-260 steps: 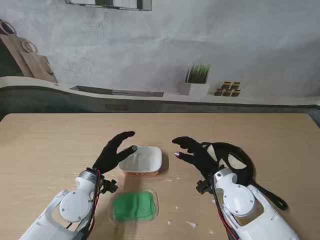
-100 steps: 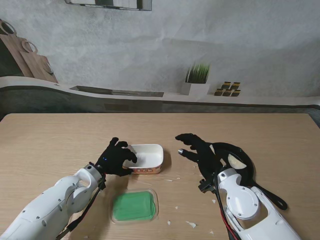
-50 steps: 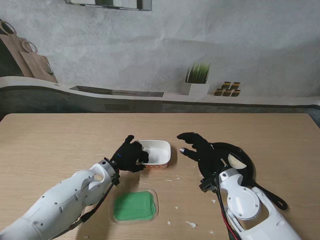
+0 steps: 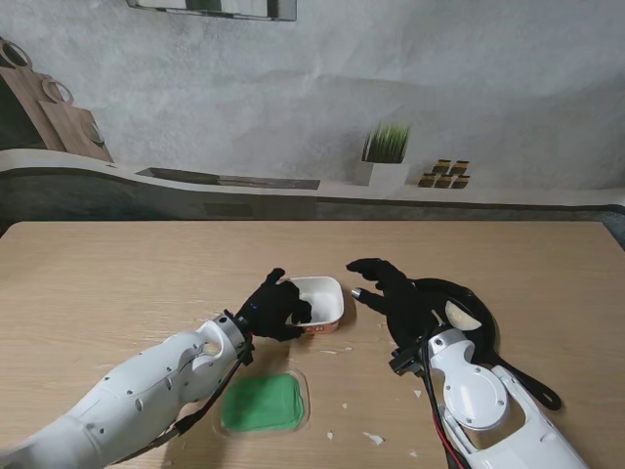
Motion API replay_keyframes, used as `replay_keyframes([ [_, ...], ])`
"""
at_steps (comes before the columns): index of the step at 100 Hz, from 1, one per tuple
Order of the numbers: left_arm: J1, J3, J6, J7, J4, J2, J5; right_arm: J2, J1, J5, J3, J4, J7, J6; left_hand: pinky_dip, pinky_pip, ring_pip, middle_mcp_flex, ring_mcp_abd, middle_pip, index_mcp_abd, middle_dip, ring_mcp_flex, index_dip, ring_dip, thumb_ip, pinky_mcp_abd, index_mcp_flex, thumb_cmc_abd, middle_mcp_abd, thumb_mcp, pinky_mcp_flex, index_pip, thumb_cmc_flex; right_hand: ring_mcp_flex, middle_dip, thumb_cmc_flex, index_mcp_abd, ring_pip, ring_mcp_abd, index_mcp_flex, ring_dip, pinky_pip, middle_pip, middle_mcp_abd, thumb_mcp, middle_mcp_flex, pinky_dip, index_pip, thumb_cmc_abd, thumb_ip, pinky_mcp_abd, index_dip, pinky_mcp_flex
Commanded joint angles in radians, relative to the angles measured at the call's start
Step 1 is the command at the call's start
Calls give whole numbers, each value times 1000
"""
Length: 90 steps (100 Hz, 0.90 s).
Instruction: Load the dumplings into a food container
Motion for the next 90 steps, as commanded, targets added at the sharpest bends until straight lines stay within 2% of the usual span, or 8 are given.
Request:
replay_keyframes([
  [1, -10, 11, -11, -8, 1, -18, -5, -9, -7, 0, -1, -7, 9, 2, 28, 6, 19, 22, -22, -1, -20, 15, 28, -14, 15, -8, 18, 32, -31, -23, 37, -2, 26, 33, 4, 8, -24, -24, 5, -23, 11, 2, -25, 30, -5, -3, 3, 21, -8, -2, 22, -5, 3, 6],
  [35, -16, 38, -17, -15, 8, -22, -11, -9, -10, -1, 3, -9, 8, 1, 32, 4, 12, 15, -15, -20, -20, 13, 34, -24, 9, -11, 23, 22, -36, -24, 39, -6, 18, 30, 4, 9, -24, -23, 5, -21, 10, 2, -26, 29, -3, -4, 4, 22, -9, -5, 22, -5, 4, 7],
  [40, -12, 34, -14, -24, 4, -19, -12, -9, -10, -1, 3, -9, 7, 0, 34, -1, -5, -41, -2, -14, 6, -7, 26, -22, 0, -11, 25, -11, -48, -13, 34, -13, -31, 6, 3, 8, -25, -24, 5, -20, 10, 2, -26, 28, -3, -5, 3, 22, -9, -3, 22, -5, 4, 6],
  [47, -5, 25, -14, -31, -3, -15, -12, -9, -11, -2, 3, -9, 8, 0, 38, -6, -27, -171, 11, 67, 51, -143, 4, 15, -6, -11, 27, -45, -43, 4, 65, -22, -156, -73, 3, 8, -25, -23, 5, -18, 11, 2, -27, 28, -2, -5, 3, 23, -9, -5, 22, -5, 4, 6],
  [52, 3, 14, -12, -34, -14, -11, -8, -9, -11, -1, 4, -9, 9, 0, 39, -9, -50, -268, 18, 58, 97, -267, -27, 45, -11, 35, 28, -95, 3, 18, 124, -32, -266, -172, 2, 8, -24, -23, 5, -19, 10, 2, -27, 27, -3, -4, 1, 23, -10, -3, 22, -6, 4, 5],
  [70, 80, -103, -11, -64, -125, 25, 38, -7, -11, -14, 5, -9, 10, -6, 29, -23, -248, -666, 18, -150, 142, -488, -201, -13, -113, 48, 18, -412, 86, 84, -54, -57, -510, -274, 2, 10, -24, -21, 9, -6, 12, 4, -29, 31, 4, -5, 8, 24, -9, -11, 22, -9, 4, -1],
  [81, 182, -240, -4, -88, -239, 34, 30, -6, -5, -26, 2, -4, 8, -4, 19, -25, -362, -782, 20, -222, 134, -578, -273, -32, -186, 69, 6, -501, 164, 107, -160, -52, -551, -293, -2, 12, -23, -19, 16, -1, 9, 8, -26, 34, 10, -2, 3, 27, -9, -15, 23, -7, 5, 1],
  [90, 281, -356, 5, -148, -344, 32, -59, -6, -4, -31, -1, -6, 9, 4, 11, -23, -407, -797, 24, -272, 134, -635, -288, -39, -216, 80, 3, -524, 204, 118, -209, -33, -574, -288, -6, 14, -22, -20, 24, 6, 3, 11, -21, 40, 12, -1, -2, 31, -8, -18, 23, -8, 6, 3],
])
